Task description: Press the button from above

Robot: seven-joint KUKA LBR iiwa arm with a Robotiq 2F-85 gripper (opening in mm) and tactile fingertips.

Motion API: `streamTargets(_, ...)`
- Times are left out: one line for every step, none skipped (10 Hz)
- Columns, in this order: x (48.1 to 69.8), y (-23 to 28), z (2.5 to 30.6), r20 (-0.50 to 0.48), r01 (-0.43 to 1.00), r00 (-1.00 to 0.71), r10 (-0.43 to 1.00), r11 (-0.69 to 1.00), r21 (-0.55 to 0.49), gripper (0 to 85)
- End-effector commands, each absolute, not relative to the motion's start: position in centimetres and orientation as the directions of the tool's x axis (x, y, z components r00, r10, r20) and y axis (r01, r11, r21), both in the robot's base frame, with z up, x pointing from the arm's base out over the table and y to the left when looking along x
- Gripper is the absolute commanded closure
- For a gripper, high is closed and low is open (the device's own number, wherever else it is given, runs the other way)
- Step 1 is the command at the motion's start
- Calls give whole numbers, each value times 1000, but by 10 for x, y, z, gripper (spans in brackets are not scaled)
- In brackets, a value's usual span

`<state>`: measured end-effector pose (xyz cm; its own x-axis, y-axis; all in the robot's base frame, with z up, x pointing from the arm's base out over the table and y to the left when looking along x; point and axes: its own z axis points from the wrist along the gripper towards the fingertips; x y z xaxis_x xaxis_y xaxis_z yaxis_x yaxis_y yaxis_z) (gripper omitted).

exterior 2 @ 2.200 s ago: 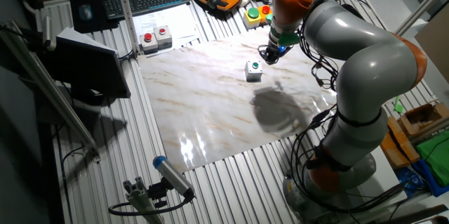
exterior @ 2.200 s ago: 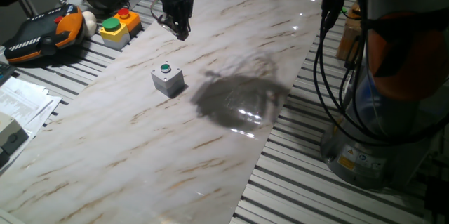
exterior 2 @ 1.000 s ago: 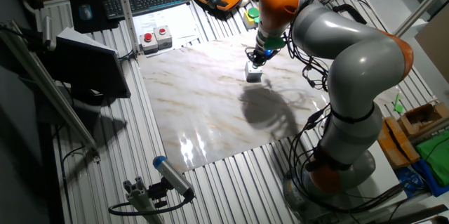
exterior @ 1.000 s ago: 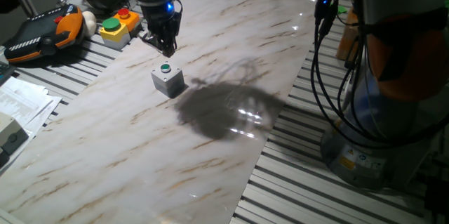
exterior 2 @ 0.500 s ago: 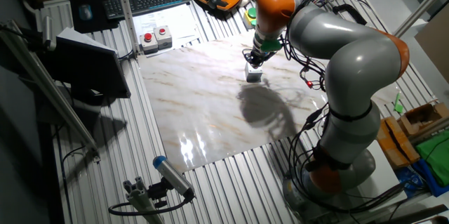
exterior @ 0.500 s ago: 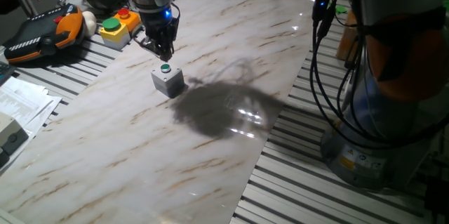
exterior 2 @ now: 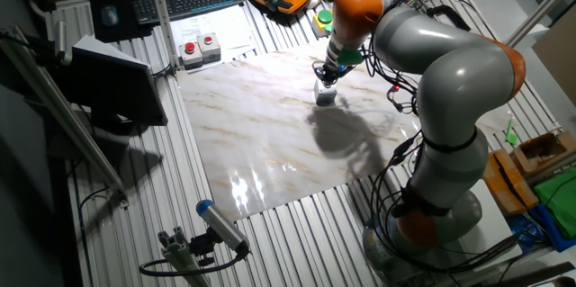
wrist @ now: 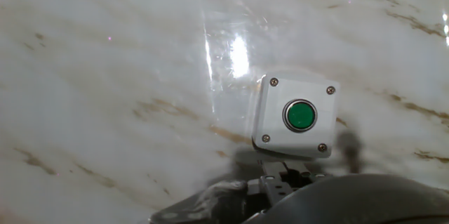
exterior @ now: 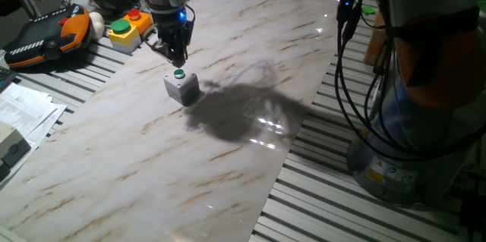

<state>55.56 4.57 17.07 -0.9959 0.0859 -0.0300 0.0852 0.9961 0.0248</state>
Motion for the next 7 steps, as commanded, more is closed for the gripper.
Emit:
streamTargets(556,46,171,-31,85,-996,86,996,32,843)
streamTargets(556,46,171,-29,87,-996,88,995,43,843)
streamTargets(556,46,171,-27,81,-996,81,996,27,843)
streamTargets(556,46,171,-21,81,-996,81,996,31,843)
streamTargets(556,46,171,-18,81,-997,82,995,52,843)
streamTargets(556,46,171,-15,81,-997,82,995,61,843)
streamTargets(556,46,171,-15,79,-997,80,996,52,843)
